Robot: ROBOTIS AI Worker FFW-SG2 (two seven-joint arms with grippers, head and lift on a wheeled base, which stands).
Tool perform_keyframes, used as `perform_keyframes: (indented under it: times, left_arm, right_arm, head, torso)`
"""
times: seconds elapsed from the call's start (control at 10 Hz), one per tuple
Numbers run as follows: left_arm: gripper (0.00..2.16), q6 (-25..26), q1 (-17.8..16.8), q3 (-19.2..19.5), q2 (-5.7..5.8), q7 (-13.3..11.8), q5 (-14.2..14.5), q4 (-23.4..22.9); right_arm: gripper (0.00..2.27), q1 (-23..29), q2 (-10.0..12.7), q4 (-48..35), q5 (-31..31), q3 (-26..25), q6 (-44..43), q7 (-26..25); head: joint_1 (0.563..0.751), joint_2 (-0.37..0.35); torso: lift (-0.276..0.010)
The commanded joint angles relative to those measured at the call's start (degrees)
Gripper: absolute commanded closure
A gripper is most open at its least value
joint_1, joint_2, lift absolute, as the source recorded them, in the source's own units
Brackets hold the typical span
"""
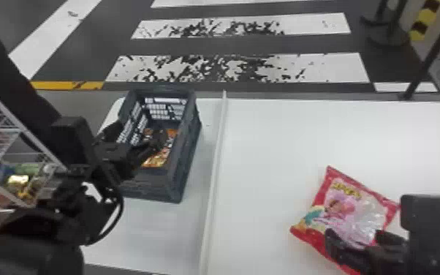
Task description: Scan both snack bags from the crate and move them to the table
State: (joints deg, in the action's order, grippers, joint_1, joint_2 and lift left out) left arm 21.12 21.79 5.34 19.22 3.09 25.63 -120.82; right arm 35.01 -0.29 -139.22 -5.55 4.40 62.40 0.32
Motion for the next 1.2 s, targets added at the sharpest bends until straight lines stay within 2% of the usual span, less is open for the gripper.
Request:
perform_keyframes:
  times: [0.0, 0.1, 0.3, 0.4, 0.5, 0.6, 0.7, 0.9, 1.1]
  left_arm:
    - [0.07, -0.59, -0.26, -0.59, -0.23, -0.01, -0.23, 0.58]
    - [0.07, -0.59, -0.43, -0.94, -0.23, -0.01, -0.23, 0.49]
    - [0.07, -0.76, -0.17, -1.30, -0.41, -0.10, -0.67, 0.58]
    - [0.07, -0.76, 0.01, -1.82, -0.59, -0.28, -1.20, 0.67]
    - [0.07, -0.76, 0.18, -2.09, -0.67, -0.37, -1.72, 0.67]
    - [0.07, -0.76, 0.53, -2.26, -0.76, -0.37, -1.99, 0.58]
    - [0.07, -0.76, 0.89, -2.26, -0.76, -0.37, -2.34, 0.41]
    - [0.07, -0.94, 1.50, -2.26, -0.76, -0.37, -3.04, 0.32]
    - [0.07, -1.47, 1.85, -2.35, -0.94, -0.37, -3.31, 0.23]
  right_arm:
    - [0.12, 1.55, -0.77, -2.11, 3.09, 4.65, 2.43, 0.04]
    - [0.12, 1.81, -0.94, -2.29, 5.99, 6.49, 2.60, -0.05]
    - [0.12, 1.46, -1.03, -1.76, 5.02, 6.49, 2.07, -0.05]
    - [0.55, -0.03, -1.03, -0.71, 5.37, 6.23, 0.14, 0.12]
    - [1.47, -2.67, -0.94, 0.70, 5.11, 6.05, 1.19, -0.05]
    - [2.26, -4.52, -0.86, 2.72, 5.29, 6.05, -0.74, -0.32]
    - [2.25, -5.92, -0.86, 6.59, 6.87, 6.23, -8.65, -0.32]
    - [2.25, -10.05, -0.94, 12.56, 6.08, 5.35, -11.29, 0.65]
    - [2.25, -11.02, -0.94, 15.47, 5.64, 5.35, -11.64, 1.44]
  head:
    - [0.695, 0.178]
    - [0.695, 0.205]
    - [0.695, 0.219]
    - [0.695, 0.219]
    - [0.695, 0.215]
    - [0.695, 0.205]
    - [0.695, 0.200]
    - [0.695, 0.183]
    - [0.695, 0.179]
  torso:
    - [-0.087]
    - [-0.087]
    - [-0.087]
    - [-0.087]
    - [-0.087]
    - [-0.087]
    - [-0.087]
    - [-0.087]
    - [-0.087]
